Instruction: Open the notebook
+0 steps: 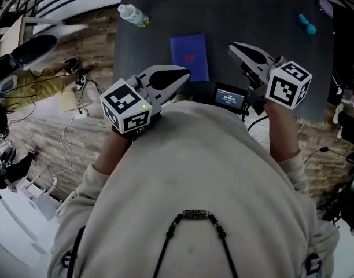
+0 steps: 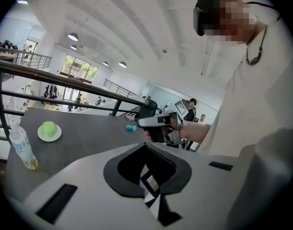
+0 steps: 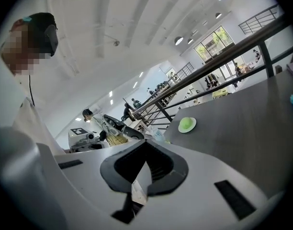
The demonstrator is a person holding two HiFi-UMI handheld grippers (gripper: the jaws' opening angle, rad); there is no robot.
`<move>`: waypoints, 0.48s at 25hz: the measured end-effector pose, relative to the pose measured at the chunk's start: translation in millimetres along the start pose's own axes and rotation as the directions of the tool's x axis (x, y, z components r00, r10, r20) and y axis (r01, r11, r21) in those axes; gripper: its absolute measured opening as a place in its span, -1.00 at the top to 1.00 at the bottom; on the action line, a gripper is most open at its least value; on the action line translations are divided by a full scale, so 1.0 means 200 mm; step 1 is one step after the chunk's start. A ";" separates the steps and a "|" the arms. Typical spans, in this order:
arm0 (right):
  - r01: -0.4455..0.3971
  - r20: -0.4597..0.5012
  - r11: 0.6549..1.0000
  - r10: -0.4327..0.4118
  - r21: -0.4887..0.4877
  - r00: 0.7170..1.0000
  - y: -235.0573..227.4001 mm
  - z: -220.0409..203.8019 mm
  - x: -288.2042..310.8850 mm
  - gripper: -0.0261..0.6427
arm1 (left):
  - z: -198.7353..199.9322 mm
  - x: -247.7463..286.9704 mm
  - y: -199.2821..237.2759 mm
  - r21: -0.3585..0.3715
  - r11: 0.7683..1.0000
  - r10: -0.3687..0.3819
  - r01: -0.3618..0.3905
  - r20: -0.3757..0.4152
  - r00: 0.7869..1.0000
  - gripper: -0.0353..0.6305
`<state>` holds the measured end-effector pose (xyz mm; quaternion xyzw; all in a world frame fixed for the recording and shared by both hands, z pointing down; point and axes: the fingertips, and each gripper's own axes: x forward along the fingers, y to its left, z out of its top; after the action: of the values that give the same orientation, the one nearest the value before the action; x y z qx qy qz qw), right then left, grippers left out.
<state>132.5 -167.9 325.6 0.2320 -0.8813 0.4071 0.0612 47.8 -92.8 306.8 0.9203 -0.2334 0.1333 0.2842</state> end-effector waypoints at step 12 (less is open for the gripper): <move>0.105 -0.062 0.992 -0.101 0.067 0.993 -0.23 -0.18 -0.03 0.87 | -0.07 0.16 0.05 -0.016 0.999 -0.043 0.042 -0.090 0.995 0.88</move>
<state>156.4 -165.7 379.7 0.2672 -0.8512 0.4406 0.0998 68.6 -102.5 334.4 0.9161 -0.2017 0.1671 0.3036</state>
